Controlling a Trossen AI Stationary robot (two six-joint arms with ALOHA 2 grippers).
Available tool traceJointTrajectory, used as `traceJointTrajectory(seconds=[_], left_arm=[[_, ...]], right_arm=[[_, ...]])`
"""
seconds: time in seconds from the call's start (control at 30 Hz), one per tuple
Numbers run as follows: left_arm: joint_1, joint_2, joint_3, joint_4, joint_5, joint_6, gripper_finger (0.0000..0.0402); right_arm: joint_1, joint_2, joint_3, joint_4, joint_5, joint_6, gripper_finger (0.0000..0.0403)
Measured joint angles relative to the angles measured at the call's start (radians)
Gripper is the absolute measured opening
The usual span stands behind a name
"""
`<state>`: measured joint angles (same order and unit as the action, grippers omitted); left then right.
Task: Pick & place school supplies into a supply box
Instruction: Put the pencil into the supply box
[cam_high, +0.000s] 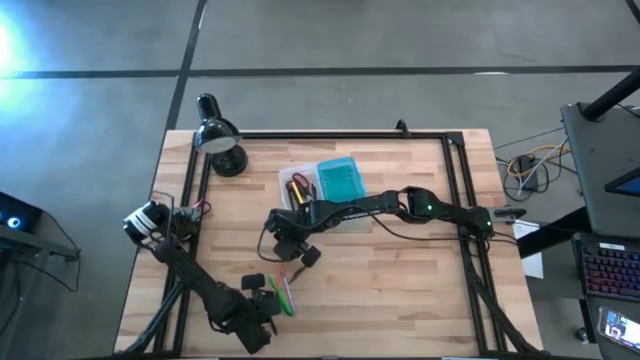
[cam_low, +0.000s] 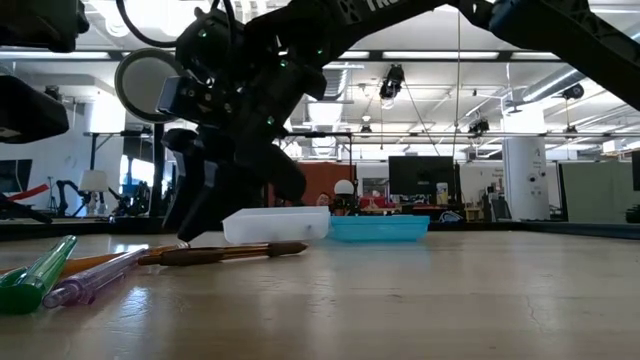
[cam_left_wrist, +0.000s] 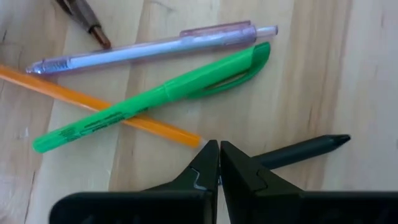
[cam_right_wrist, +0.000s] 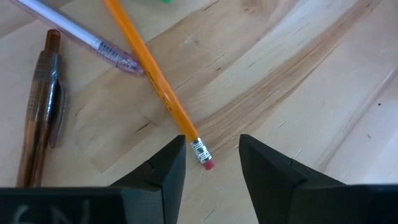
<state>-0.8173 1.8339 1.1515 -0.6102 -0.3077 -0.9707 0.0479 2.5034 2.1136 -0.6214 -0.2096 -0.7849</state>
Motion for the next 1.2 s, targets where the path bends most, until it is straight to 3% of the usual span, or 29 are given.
traceJointTrajectory(seconds=[0.67, 1.2], left_arm=[[0.036, -0.004, -0.066, 0.088, -0.011, 0.001, 0.0000], [0.037, -0.002, -0.075, 0.079, -0.007, 0.001, 0.0000]], right_arm=[[0.000, 0.000, 0.000, 0.015, 0.000, 0.019, 0.0145], [-0.001, -0.010, 0.004, -0.048, 0.000, 0.015, 0.0069]])
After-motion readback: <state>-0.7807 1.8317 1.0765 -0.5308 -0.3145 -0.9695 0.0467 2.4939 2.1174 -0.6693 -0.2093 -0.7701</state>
